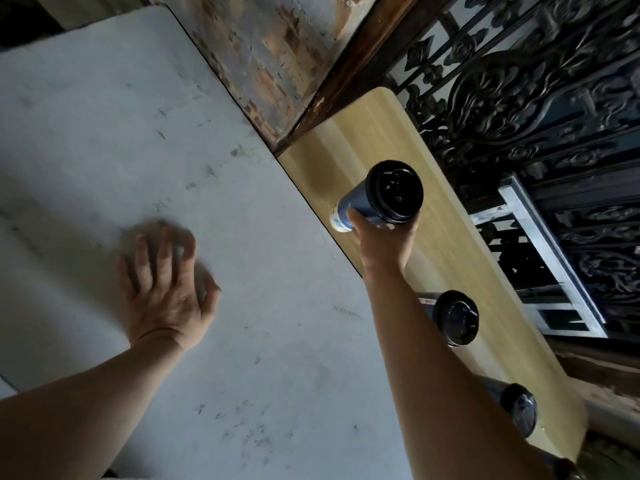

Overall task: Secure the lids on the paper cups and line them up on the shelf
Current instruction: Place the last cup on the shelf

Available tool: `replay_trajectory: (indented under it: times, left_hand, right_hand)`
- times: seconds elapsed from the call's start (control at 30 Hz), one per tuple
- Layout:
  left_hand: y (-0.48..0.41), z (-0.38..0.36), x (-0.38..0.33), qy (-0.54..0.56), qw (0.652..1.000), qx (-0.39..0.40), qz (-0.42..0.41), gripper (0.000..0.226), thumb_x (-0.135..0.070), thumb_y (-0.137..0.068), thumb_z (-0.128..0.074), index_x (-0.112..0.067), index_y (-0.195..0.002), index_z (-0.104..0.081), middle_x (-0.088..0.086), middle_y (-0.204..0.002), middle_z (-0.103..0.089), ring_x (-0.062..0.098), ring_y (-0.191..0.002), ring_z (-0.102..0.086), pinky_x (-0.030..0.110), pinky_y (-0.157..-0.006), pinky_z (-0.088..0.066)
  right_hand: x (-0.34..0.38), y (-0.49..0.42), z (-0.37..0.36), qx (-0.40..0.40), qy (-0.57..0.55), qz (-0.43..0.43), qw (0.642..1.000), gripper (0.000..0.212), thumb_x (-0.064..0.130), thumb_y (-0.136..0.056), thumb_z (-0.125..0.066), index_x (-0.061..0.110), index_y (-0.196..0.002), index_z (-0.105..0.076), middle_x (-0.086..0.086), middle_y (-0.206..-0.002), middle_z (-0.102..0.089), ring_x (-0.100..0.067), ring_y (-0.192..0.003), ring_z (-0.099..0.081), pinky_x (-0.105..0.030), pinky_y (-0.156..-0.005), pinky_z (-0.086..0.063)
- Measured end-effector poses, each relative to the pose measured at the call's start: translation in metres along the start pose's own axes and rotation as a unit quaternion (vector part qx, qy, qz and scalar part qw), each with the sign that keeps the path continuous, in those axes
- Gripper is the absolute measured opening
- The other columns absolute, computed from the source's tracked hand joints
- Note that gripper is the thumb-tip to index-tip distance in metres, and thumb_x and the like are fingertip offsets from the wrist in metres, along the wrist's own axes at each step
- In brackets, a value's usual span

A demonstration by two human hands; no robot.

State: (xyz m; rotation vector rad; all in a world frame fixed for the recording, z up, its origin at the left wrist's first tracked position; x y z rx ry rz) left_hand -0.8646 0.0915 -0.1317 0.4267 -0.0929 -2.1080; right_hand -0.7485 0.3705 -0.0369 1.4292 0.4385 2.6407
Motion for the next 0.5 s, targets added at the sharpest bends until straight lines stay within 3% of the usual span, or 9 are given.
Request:
replay_trajectory:
  times: [0.37,0.5]
  left_hand:
    - [0.001,0.001,0.0,0.006,1.0,-0.008,-0.003,0.081,-0.051,-0.079,-0.038,-0.014,-0.151,-0.035,0.014,-0.163,-0.022,0.045,-0.149,-0.009,0.058,-0.121,0.0]
    - [0.001,0.001,0.0,0.01,1.0,-0.007,-0.007,0.083,-0.051,-0.078,-0.037,-0.015,-0.152,-0.032,0.014,-0.163,-0.021,0.045,-0.149,-0.009,0.06,-0.12,-0.002]
  right_hand:
    - [-0.027,-0.001,-0.01,-0.006,-0.017,-0.041,0.999,0.079,0.031,-0.048,-0.088,0.038,-0.116,-0.048,0.01,-0.105,-0.068,-0.024,-0.1,-0.07,-0.048,-0.089,-0.058]
    - [-0.033,0.004,-0.009,-0.004,-0.001,-0.015,1.0,0.08,0.015,-0.065,-0.087,0.031,-0.131,-0.046,0.021,-0.104,-0.06,-0.012,-0.104,-0.062,-0.032,-0.088,-0.048]
Point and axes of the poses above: each hand's wrist, its own y-axis away from the middle knuckle, its own z-axis out of the back of the hand, x = y × z, the point moved 4 cm from there along -y, towards the middle knuckle
